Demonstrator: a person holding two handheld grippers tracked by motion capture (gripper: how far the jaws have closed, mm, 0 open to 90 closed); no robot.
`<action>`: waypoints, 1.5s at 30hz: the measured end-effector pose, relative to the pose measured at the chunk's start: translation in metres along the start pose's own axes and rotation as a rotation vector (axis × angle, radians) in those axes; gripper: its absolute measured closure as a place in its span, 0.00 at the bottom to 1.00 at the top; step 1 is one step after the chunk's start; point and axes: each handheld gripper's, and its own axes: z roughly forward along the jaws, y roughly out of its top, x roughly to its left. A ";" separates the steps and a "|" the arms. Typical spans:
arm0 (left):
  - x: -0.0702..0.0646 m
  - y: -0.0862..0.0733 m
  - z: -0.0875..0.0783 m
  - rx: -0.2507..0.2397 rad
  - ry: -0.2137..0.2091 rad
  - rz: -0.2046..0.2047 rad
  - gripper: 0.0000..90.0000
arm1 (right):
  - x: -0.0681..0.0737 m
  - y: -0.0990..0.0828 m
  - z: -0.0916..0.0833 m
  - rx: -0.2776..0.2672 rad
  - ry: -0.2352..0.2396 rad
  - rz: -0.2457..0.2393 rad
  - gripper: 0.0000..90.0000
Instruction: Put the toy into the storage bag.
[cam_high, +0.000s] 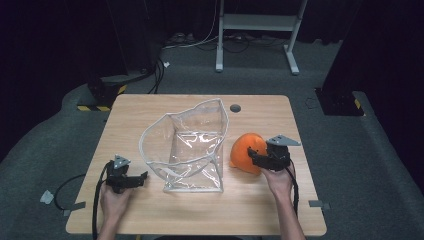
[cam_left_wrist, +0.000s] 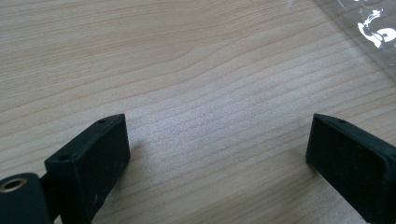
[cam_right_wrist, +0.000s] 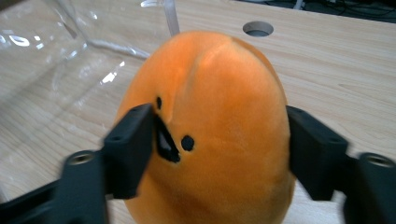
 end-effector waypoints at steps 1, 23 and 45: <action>0.000 0.000 0.000 0.000 0.000 -0.001 0.07 | 0.000 -0.001 0.000 0.005 0.002 -0.022 0.47; 0.000 0.000 0.000 0.000 0.000 0.001 0.08 | -0.002 0.005 -0.022 -0.035 0.041 -0.014 0.78; 0.000 0.000 0.000 0.000 -0.004 0.001 0.07 | 0.002 0.020 -0.047 -0.054 0.071 -0.022 0.77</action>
